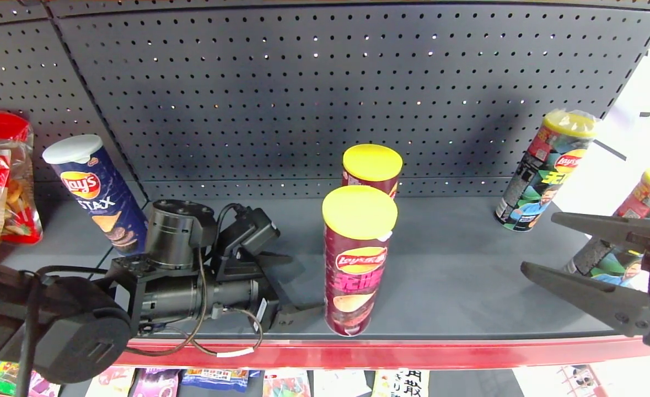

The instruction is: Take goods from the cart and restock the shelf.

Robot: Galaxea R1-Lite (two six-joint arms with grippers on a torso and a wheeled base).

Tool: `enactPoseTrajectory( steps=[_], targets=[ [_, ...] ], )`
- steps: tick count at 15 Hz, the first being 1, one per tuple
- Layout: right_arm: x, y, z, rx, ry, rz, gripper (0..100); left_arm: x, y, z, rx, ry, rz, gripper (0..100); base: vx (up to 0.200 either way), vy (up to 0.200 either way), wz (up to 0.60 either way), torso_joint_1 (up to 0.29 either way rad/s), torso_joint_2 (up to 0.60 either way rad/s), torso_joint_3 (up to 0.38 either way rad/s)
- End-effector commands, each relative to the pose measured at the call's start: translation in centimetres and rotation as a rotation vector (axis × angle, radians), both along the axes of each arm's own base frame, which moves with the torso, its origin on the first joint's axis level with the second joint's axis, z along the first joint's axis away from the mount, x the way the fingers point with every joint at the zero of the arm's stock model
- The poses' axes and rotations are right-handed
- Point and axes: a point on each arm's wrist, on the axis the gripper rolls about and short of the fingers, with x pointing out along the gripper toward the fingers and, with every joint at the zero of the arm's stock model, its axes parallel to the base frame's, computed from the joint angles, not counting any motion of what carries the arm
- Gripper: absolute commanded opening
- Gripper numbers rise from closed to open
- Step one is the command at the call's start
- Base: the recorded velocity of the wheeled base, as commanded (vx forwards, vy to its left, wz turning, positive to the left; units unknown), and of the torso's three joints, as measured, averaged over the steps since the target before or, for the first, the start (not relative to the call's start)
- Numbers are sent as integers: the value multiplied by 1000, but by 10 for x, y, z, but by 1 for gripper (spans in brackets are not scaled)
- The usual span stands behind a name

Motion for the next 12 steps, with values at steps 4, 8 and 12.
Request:
enactPoseTrajectory(
  steps=[4,8,12],
  targets=[
    [1,0,0,-1,1,1,100,3,-8,-2,1,3,-19,100,0,0,0,0,0,0],
    [1,1,2,1,-3,1,100,4,-10,-3,1,3,-21,100,0,0,0,0,0,0],
    [2,1,2,1,-3,1,100,4,-11,-4,2,4,-24,100,0,0,0,0,0,0]
  ],
)
